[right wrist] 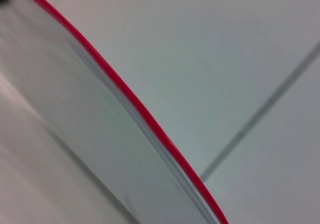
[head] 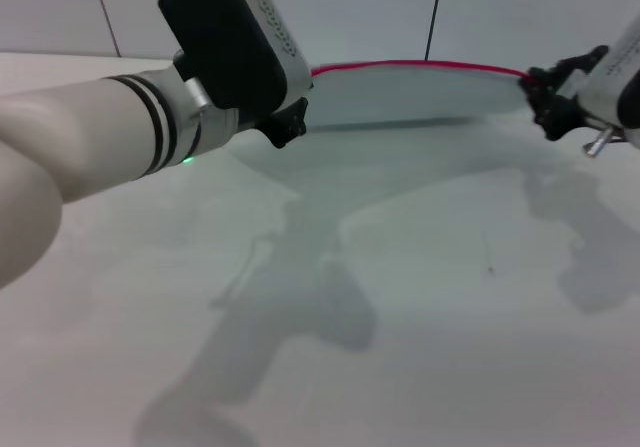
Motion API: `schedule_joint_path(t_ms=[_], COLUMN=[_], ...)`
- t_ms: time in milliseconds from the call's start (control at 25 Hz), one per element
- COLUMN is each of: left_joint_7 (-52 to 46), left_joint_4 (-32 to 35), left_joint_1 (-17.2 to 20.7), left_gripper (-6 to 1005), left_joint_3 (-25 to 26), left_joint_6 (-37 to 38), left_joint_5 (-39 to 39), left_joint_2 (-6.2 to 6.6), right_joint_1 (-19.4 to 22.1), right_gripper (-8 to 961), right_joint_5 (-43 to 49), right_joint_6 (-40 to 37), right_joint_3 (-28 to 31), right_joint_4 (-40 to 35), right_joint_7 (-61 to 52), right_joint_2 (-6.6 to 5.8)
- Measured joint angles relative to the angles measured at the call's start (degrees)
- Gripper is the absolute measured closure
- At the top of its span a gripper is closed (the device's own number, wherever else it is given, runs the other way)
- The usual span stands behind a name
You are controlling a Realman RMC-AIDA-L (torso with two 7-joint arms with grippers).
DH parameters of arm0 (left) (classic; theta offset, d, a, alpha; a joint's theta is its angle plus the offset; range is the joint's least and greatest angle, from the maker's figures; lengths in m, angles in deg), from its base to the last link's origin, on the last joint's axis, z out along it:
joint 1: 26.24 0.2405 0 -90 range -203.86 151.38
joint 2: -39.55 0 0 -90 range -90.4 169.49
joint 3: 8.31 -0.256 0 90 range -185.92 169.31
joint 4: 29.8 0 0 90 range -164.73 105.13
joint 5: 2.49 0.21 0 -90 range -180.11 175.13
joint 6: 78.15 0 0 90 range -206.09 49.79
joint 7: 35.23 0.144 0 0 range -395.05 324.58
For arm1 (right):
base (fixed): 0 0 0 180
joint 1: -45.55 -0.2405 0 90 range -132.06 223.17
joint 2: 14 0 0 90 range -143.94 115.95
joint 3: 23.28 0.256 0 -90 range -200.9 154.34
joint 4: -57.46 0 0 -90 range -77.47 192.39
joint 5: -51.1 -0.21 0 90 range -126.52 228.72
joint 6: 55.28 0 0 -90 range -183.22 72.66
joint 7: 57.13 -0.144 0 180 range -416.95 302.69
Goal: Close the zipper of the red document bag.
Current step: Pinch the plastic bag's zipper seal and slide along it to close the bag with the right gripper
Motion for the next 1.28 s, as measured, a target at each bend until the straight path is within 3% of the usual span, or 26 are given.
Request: schedule_joint_path(t_ms=[200,1000,1280], left_joint_7=[0.0,0.0,0.04], left_joint_4=[1.48,2.74,1.97], left_joint_1=[1.32,2.44,2.01], left_gripper=[911,897,892], left_joint_3=[0.02,-0.02,0.12], left_joint_6=[0.07,0.13,0.02], left_joint_5=[0.0,1.23,1.82], left_joint_2=[-0.13,-0.22,-0.2], right_joint_1=[0.0,0.93,1.06], right_gripper=[872,876,820], right_joint_5=[0.22,0.4,0.4], right_joint_6=[-0.11,-0.93,-0.95], right_joint_3=[2.88,3.26,3.26], right_joint_4=[0.85,0.03,0.03], right_joint_7=[-0.02,-0.56,-0.89], right_joint_2=[0.01,0.0,0.08])
